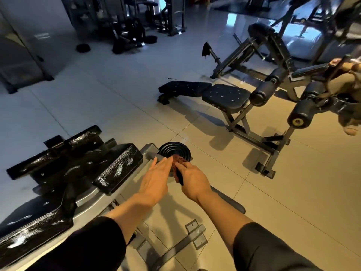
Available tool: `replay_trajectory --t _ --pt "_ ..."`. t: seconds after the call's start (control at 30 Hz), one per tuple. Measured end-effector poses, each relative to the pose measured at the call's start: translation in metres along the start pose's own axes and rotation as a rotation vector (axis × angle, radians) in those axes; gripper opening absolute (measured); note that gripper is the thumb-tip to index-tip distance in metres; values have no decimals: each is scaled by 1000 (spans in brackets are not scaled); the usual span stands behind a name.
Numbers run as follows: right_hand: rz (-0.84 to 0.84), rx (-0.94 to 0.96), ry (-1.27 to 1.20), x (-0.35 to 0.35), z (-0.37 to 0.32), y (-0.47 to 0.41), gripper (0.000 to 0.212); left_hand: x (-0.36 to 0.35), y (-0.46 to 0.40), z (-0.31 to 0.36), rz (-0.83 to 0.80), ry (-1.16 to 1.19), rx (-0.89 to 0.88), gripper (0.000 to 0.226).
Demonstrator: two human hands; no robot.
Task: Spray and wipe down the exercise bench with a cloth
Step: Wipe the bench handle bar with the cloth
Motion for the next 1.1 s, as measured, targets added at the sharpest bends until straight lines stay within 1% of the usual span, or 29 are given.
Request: replay_trajectory --t 0.07,0.13,0.17,0.2,0.23,0.3,0.37,0.43,0.5,0.6,0.67,0.7,0.73,0.77,0.8,0.87,0.9,0.93,0.97,1.0,1.07,1.1 --pt "-14 -6 54 -1 16 12 67 0 2 3 -6 4 32 83" --pt "-15 -56 40 4 32 20 52 0 1 6 6 -6 22 79" --pt "13 -97 -6 9 38 22 44 0 0 6 14 5 9 77" --pt "55 -142 -81 14 42 23 41 1 0 8 22 57 -2 76" --pt "110 -176 -194 20 41 23 44 3 1 11 13 148 -6 76" --pt "217 -185 -475 32 30 17 44 8 7 22 2 381 -52 73" --pt "237 -171 -726 41 12 12 42 17 13 27 82 522 -93 64" --pt "208 -228 -1007 44 3 8 43 26 17 17 178 545 -33 57" --pt "154 -295 -1234 43 -3 8 34 34 20 7 209 548 17 59" --pt "35 -334 -1409 33 -27 9 19 42 29 5 290 555 48 53" --pt "-34 -370 -1494 25 -42 10 17 42 38 2 355 559 100 44" --pt "-57 -386 -1517 22 -45 9 16 40 42 0 361 552 136 41" --pt "-72 -389 -1511 18 -46 8 14 37 46 -3 350 540 170 40" --pt "-69 -385 -1451 16 -44 6 14 33 50 -7 334 522 196 40" --pt "-34 -369 -1335 14 -38 3 16 28 54 -11 318 493 222 39" --pt "126 -384 -1035 16 -15 -1 16 19 60 -22 301 425 321 36" --pt "199 -434 -902 18 0 -2 16 14 61 -27 295 403 398 35" --pt "233 -485 -770 21 14 -2 17 9 61 -31 293 385 475 34" --pt "221 -519 -641 22 27 -1 19 5 59 -32 297 376 539 33" --pt "166 -528 -536 21 36 -1 20 2 55 -31 303 372 603 31" --pt "55 -492 -425 16 45 -3 23 -7 41 -25 316 403 767 28" --pt "26 -467 -404 14 47 -3 26 -11 35 -21 328 447 872 30"
Point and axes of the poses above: each hand's wrist, its own y-axis away from the middle knuckle, its own x-axis out of the back of the hand, z = x × y, the point moved 5 cm from there along -y, towards the middle knuckle, and after that the axes turned 8 degrees about z, right-handed, at the moved point
